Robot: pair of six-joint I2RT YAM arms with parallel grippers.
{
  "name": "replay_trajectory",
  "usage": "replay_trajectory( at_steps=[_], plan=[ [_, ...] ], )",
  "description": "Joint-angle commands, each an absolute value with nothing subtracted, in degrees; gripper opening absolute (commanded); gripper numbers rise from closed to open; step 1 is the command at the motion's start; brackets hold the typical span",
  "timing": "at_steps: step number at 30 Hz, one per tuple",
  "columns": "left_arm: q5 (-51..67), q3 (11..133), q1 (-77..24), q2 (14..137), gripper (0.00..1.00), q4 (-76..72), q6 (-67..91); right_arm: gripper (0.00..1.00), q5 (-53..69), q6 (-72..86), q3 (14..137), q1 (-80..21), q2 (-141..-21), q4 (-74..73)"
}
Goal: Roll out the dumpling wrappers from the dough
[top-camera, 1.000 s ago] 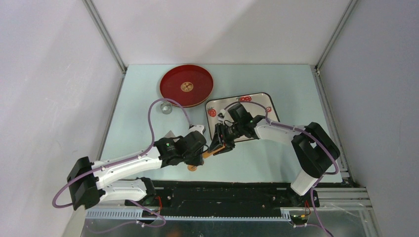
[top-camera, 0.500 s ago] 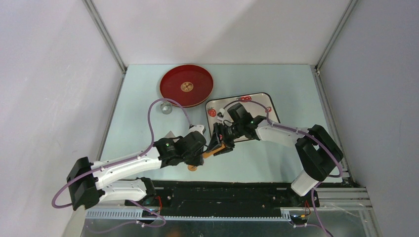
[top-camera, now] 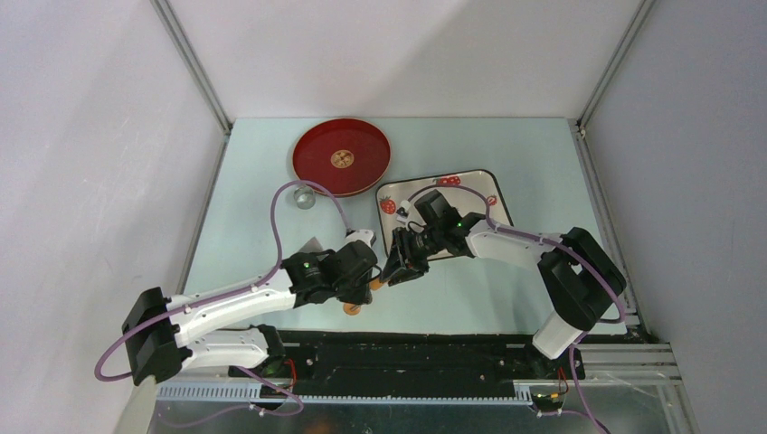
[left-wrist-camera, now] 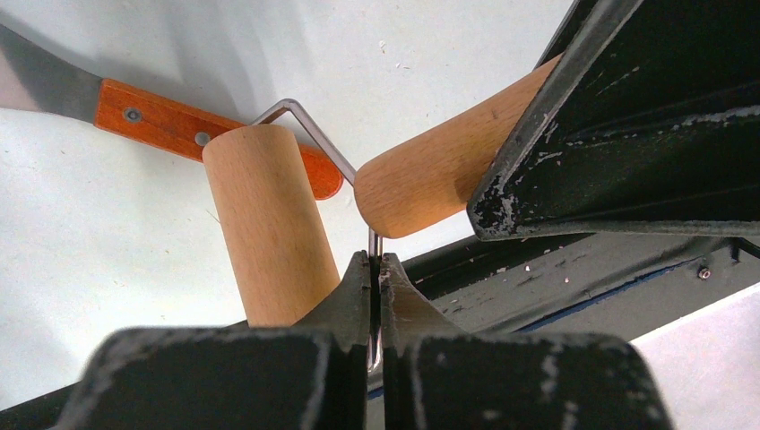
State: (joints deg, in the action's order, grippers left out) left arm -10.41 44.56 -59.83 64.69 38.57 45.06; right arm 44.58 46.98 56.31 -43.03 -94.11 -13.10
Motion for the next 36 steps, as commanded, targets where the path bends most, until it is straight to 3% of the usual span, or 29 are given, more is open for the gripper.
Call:
replay_trajectory(
  at_steps=[1, 2, 4, 6, 7, 8, 9, 11, 13, 19, 25, 33, 36],
  plan=[
    [-11.98, 45.14, -60.21, 62.63, 0.0, 35.31, 46.04, 0.11, 45.52, 46.88, 57.89, -43.18, -94.15, -12.45],
    [-12.03, 45.17, -60.25, 62.6, 0.0, 35.28, 46.05, 0.02, 45.63, 46.7, 57.9, -43.17, -94.09, -12.47],
    [-12.06, 45.2, -60.21, 62.57, 0.01, 35.33, 46.1, 0.0, 45.69, 46.37, 57.88, -42.97, -93.94, -12.64],
    [-11.97, 45.51, -60.25, 62.41, 0.18, 35.32, 46.18, 0.0, 45.55, 45.83, 57.88, -42.83, -93.57, -12.92],
    [-12.0, 45.61, -60.24, 62.08, 0.44, 35.33, 46.37, 0.0, 45.2, 45.59, 57.84, -42.63, -93.32, -13.27],
    [-12.19, 45.9, -60.22, 61.89, 0.56, 35.33, 46.56, 0.0, 44.93, 45.13, 57.84, -42.54, -92.92, -13.62],
    [-12.42, 46.2, -60.25, 61.2, 0.75, 35.29, 47.26, 0.0, 44.3, 44.84, 57.9, -42.23, -92.65, -14.33],
    [-13.31, 47.17, -60.1, 59.69, 0.91, 35.19, 48.63, 0.0, 43.24, 43.8, 57.84, -41.54, -91.89, -15.69],
    [-13.96, 48.24, -59.65, 58.1, 0.98, 35.18, 49.78, 0.0, 41.64, 42.05, 57.86, -40.58, -90.75, -17.5],
    [-8.5, 46.85, -53.29, 54.22, 0.99, 30.05, 52.11, 0.0, 39.69, 39.52, 54.04, -33.56, -82.36, -19.53],
    [4.41, 40.3, -42.97, 54.55, 0.93, 16.77, 54.75, 0.0, 39.27, 32.41, 49.97, -19.77, -70.95, -28.39],
    [15.47, 38.31, -33.74, 66.89, 0.78, 0.59, 56.16, 0.0, 44.11, 21.16, 48.42, 2.57, -57.89, -41.37],
    [17.23, 39.97, -32.0, 74.92, 0.71, -2.82, 55.36, 0.0, 47.28, 22.93, 47.32, 4.6, -53.78, -39.61]
  ],
)
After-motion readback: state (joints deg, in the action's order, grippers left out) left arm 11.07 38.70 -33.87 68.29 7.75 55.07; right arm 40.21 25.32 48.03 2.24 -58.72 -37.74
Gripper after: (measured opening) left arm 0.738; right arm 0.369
